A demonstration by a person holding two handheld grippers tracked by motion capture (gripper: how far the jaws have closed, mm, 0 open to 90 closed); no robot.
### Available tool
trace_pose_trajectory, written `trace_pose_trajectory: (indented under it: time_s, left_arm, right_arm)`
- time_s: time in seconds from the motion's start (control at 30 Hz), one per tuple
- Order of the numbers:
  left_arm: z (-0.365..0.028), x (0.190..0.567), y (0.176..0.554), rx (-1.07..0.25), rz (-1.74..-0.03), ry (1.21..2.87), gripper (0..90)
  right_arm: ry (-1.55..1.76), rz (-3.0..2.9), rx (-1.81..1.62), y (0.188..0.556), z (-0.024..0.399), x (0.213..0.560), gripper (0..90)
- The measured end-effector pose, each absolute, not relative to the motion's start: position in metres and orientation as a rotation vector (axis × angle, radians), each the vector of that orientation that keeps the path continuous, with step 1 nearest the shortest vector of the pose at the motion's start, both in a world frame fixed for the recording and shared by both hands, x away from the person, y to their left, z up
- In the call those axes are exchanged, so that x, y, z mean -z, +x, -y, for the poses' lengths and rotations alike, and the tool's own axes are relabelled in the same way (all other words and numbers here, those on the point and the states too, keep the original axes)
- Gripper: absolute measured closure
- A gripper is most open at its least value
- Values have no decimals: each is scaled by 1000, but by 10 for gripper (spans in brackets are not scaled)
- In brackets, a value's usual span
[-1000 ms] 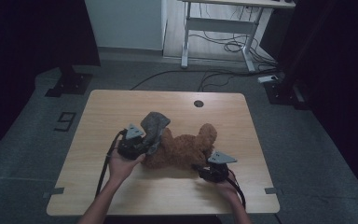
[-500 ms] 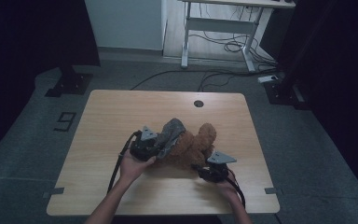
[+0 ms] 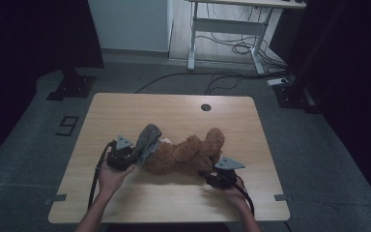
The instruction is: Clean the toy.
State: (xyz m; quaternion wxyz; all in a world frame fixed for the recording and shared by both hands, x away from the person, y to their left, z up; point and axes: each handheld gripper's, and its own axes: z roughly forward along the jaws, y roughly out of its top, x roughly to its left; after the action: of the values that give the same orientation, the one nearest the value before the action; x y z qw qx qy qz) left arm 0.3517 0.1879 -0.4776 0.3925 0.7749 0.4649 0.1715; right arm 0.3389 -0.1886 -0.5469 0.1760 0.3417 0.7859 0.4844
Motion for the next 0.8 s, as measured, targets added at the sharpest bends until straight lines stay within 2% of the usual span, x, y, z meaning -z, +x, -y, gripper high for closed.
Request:
trace_pose_trajectory:
  time_s: [0.07, 0.17, 0.47, 0.8]
  left_arm:
    - [-191, 493, 353, -354, -1186, 1957, 775]
    - [-189, 508, 356, -327, -1207, 1958, 777]
    - [-181, 530, 364, -306, -1254, 2004, 777]
    - [-169, 534, 391, -299, -1273, 1976, 777]
  right_arm:
    - [971, -2225, -1369, 339, 189, 547, 533]
    - [979, -2221, -1373, 340, 189, 548, 535]
    - [991, -2213, -1373, 342, 189, 549, 538]
    - [1018, -2184, -1330, 362, 191, 548, 557]
